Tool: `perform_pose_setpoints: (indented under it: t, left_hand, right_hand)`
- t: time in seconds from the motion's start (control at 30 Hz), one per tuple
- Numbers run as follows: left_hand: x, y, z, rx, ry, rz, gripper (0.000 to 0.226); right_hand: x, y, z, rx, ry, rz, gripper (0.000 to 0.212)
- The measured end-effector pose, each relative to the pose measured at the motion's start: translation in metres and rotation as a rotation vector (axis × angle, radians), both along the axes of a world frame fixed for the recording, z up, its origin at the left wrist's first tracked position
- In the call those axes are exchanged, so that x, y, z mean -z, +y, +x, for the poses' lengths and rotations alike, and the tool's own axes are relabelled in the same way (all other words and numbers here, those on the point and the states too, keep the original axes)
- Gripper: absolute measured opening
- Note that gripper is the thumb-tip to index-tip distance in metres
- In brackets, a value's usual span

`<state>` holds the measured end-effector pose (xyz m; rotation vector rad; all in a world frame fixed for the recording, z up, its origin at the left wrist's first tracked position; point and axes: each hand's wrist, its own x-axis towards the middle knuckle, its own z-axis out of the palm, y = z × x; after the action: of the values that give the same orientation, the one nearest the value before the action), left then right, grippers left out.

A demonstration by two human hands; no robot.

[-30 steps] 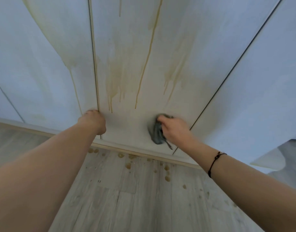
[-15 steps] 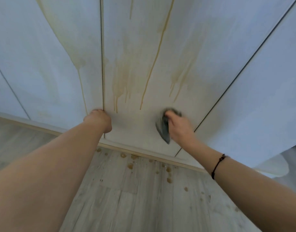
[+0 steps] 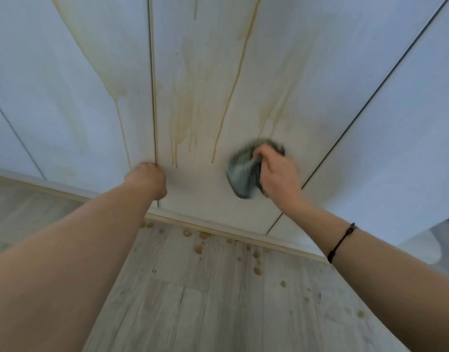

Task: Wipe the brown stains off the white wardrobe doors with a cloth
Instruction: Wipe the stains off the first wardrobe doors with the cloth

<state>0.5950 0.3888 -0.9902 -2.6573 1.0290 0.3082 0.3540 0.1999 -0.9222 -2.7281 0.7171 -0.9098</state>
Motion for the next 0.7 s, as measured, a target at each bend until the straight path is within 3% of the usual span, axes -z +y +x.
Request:
perform_pose_setpoints:
  t: [0.07, 0.1, 0.23, 0.3, 0.37, 0.47, 0.53, 0.6, 0.7]
  left_hand:
    - [-0.002, -0.001, -0.001, -0.009, 0.005, 0.000, 0.049]
    - [-0.003, -0.001, -0.001, -0.016, 0.008, -0.003, 0.050]
    - [-0.008, 0.003, 0.004, -0.035, 0.028, -0.040, 0.048]
    - [-0.005, 0.003, 0.005, -0.032, 0.030, -0.037, 0.047]
    - [-0.001, 0.002, 0.004, -0.029, 0.028, -0.026, 0.048]
    - [0.000, 0.001, -0.001, -0.043, 0.042, -0.032, 0.051]
    - [-0.002, 0.001, -0.003, -0.053, 0.035, -0.056, 0.050]
    - [-0.004, 0.002, -0.001, -0.054, 0.032, -0.073, 0.050]
    - [-0.001, 0.005, 0.004, -0.033, 0.034, -0.086, 0.050]
  right_hand:
    - [-0.017, 0.003, 0.010, -0.037, -0.163, -0.023, 0.022]
    - [-0.017, 0.006, 0.009, -0.041, -0.143, -0.033, 0.023]
    - [0.022, 0.009, -0.019, -0.008, 0.413, -0.028, 0.023]
    - [0.027, 0.007, -0.027, 0.021, 0.502, -0.050, 0.022]
    - [0.010, 0.005, -0.018, 0.034, 0.294, -0.027, 0.019]
    - [-0.027, 0.006, 0.007, 0.008, -0.181, -0.018, 0.020]
    - [-0.032, 0.009, 0.013, -0.015, -0.278, -0.040, 0.023]
    - [-0.013, 0.011, 0.006, 0.010, -0.075, -0.026, 0.025]
    - [0.028, 0.014, -0.015, 0.065, 0.554, 0.023, 0.026]
